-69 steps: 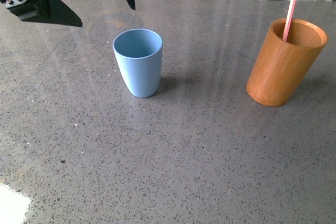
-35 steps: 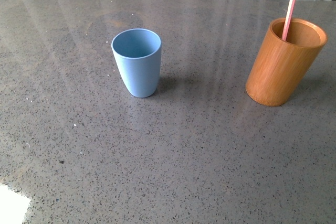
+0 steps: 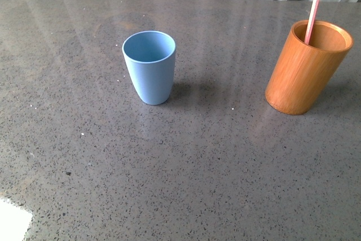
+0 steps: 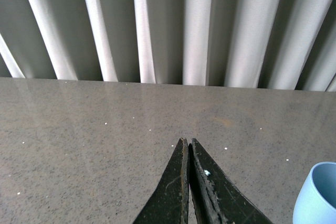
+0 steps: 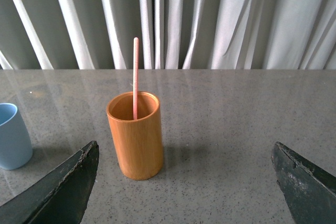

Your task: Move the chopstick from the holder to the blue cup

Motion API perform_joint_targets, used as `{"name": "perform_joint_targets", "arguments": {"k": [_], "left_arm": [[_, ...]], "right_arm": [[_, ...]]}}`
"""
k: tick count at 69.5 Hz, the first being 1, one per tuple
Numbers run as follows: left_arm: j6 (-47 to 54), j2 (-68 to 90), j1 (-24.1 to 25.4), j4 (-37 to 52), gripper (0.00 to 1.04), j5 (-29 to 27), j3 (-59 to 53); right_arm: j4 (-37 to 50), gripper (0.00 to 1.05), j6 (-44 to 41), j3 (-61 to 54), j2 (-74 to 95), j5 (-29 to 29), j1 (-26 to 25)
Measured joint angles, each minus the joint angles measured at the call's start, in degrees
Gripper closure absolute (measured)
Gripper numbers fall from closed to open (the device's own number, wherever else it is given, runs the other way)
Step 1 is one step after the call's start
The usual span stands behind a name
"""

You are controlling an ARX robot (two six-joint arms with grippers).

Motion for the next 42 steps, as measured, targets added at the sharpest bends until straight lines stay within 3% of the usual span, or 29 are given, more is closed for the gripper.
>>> {"name": "perform_joint_targets", "arguments": {"k": [9, 15, 25, 32, 42], "left_arm": [[0.02, -4.48, 0.87, -1.46, 1.03, 0.9, -3.19], [0.13, -8.0, 3.45, -3.08, 1.03, 4.74, -5.2], [0.15, -13.9, 4.9, -6.36, 1.03, 4.92, -7.74], [0.17, -14.78, 4.96, -4.11, 1.03, 5.05, -10.43], [0.17, -21.18, 4.98, -9.55, 1.03, 5.11, -12.17]], "right_arm": [[0.0, 0.09, 0.0, 0.0, 0.0, 0.0, 0.0], [0.0, 0.09, 0.0, 0.0, 0.0, 0.0, 0.0], [0.0, 0.09, 0.0, 0.0, 0.0, 0.04, 0.0], [0.0, 0.09, 0.0, 0.0, 0.0, -0.02, 0.0], [0.0, 0.09, 0.0, 0.0, 0.0, 0.02, 0.0]]}}
